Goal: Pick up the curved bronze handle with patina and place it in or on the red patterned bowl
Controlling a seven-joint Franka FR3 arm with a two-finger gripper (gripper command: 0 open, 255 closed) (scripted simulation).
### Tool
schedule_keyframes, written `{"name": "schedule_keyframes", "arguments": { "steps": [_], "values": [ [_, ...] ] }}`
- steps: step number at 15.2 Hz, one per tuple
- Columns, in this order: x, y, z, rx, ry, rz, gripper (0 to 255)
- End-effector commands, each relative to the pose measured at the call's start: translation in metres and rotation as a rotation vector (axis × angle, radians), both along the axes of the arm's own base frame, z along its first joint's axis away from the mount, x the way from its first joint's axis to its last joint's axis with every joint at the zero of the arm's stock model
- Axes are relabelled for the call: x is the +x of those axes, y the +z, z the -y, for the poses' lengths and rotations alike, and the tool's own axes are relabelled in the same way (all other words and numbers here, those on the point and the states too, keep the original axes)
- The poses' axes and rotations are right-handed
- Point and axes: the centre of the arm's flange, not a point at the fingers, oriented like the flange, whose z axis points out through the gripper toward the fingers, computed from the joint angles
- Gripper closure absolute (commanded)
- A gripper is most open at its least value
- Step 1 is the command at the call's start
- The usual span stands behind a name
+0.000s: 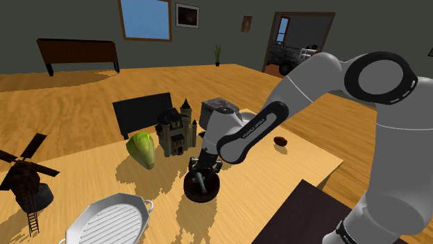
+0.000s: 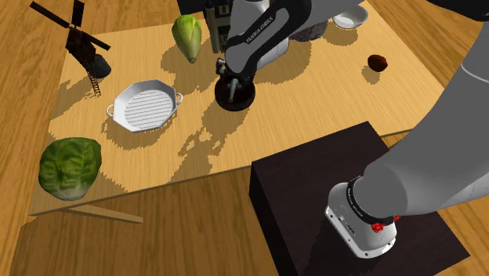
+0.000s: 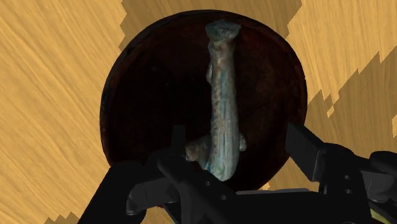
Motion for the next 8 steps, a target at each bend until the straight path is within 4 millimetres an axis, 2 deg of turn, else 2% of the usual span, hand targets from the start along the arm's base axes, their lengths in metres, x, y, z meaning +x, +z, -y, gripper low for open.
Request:
{"name": "schedule_keyframes", "arguments": {
  "steps": [1, 4, 8],
  "values": [
    [0.000, 0.000, 0.000, 0.000, 0.000, 0.000, 0],
    [0.000, 0.000, 0.000, 0.000, 0.000, 0.000, 0],
    [-0.006, 0.049, 0.008, 0.000, 0.000, 0.000, 0]
  ]
}}
